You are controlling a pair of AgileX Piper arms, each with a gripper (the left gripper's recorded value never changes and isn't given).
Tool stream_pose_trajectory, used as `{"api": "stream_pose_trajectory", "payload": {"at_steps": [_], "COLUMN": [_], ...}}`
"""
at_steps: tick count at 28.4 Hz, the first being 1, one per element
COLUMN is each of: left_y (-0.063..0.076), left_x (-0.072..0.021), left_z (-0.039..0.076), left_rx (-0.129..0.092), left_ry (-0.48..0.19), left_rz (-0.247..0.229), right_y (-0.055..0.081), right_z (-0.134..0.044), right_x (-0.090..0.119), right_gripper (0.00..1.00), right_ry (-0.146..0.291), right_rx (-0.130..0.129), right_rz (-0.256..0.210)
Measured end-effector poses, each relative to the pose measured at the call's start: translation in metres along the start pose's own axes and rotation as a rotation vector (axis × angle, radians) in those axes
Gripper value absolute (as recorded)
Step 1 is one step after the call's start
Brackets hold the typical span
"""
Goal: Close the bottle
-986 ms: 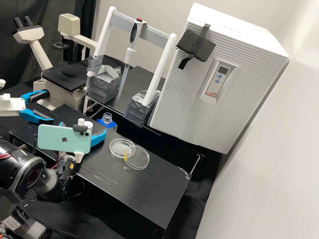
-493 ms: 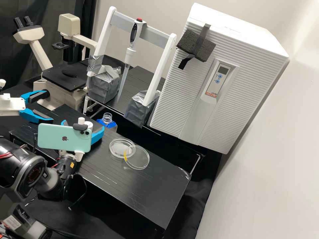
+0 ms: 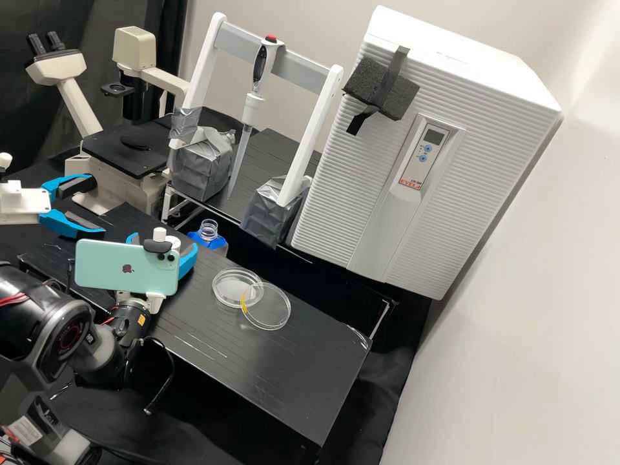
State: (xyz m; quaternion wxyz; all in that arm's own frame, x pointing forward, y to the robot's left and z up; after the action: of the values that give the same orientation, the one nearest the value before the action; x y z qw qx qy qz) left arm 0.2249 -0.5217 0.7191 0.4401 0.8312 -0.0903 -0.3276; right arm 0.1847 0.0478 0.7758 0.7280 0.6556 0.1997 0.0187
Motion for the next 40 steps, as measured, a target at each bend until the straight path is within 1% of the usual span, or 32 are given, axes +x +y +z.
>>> {"api": "stream_pose_trajectory", "payload": {"at_steps": [6,12,19,28,40], "left_y": [0.0,0.0006,0.0043,0.0044,0.0047], "left_x": [0.0,0.0005,0.0038,0.0038,0.0041], "left_z": [0.0,0.0,-0.0005,-0.0007,-0.0007], "left_rx": [0.0,0.001,0.005,0.004,0.004], "left_ry": [0.0,0.0,-0.001,0.0,0.0], "left_rz": [0.0,0.002,0.017,0.018,0.019], "right_y": [0.0,-0.002,-0.0009,0.0018,0.0013], "right_z": [0.0,0.0021,0.0018,0.0008,0.0013], "right_x": [0.0,0.0009,0.0025,0.0052,0.0055], "right_gripper": [0.0,0.0,0.0,0.0,0.0], "right_ry": [0.0,-0.009,-0.006,0.002,0.0], "right_rx": [0.0,0.005,0.006,0.001,0.003], "right_rz": [0.0,-0.011,-0.007,0.002,-0.001]}}
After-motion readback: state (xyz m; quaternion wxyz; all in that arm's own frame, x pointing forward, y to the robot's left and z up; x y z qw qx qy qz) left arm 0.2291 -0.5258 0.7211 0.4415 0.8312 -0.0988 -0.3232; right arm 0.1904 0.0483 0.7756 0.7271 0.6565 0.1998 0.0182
